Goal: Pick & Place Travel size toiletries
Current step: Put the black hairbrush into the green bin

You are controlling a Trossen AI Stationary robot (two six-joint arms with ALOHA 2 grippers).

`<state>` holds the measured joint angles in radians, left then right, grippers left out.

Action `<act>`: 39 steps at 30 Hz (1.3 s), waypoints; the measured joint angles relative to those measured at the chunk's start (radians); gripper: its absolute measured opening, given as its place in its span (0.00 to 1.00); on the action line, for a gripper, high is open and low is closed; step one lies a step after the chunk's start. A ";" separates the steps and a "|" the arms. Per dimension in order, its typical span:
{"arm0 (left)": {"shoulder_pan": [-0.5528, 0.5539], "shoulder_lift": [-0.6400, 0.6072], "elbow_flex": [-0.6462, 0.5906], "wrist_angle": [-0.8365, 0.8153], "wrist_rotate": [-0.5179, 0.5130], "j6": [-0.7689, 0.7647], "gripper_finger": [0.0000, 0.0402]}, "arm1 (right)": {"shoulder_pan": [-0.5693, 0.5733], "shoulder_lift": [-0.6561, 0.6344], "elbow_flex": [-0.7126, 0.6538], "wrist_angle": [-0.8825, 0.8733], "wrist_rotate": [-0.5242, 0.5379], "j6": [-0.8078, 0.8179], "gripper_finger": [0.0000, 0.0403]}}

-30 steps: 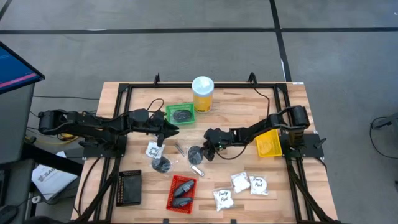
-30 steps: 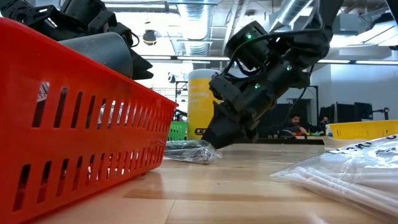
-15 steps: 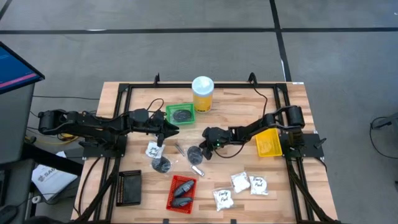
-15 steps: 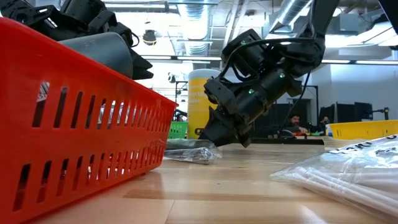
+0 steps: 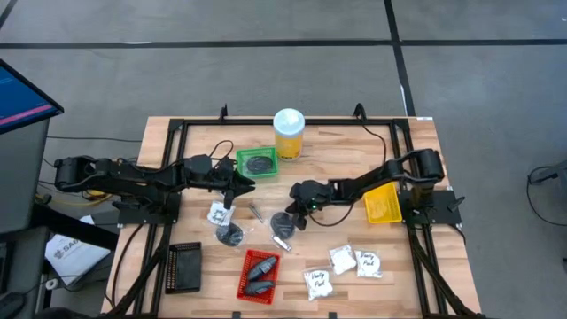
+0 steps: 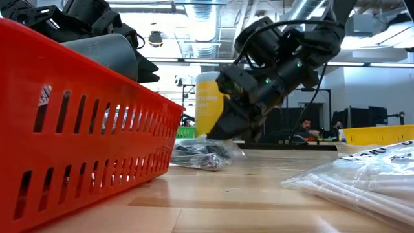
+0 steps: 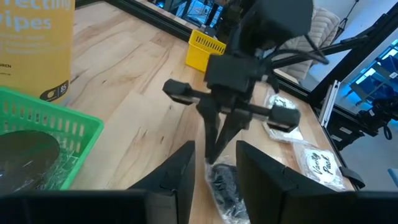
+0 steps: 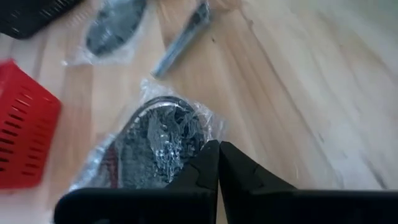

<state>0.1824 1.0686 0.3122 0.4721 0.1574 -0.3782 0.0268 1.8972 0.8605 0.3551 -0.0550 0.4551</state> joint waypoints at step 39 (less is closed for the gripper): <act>-0.157 0.226 0.010 0.508 -0.067 0.015 0.29 | 0.060 -0.369 0.134 -0.205 0.040 -0.275 0.00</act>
<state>0.0254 1.2947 0.3227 0.9801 0.0899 -0.3635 0.0867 1.5283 0.9946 0.1497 -0.0151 0.1798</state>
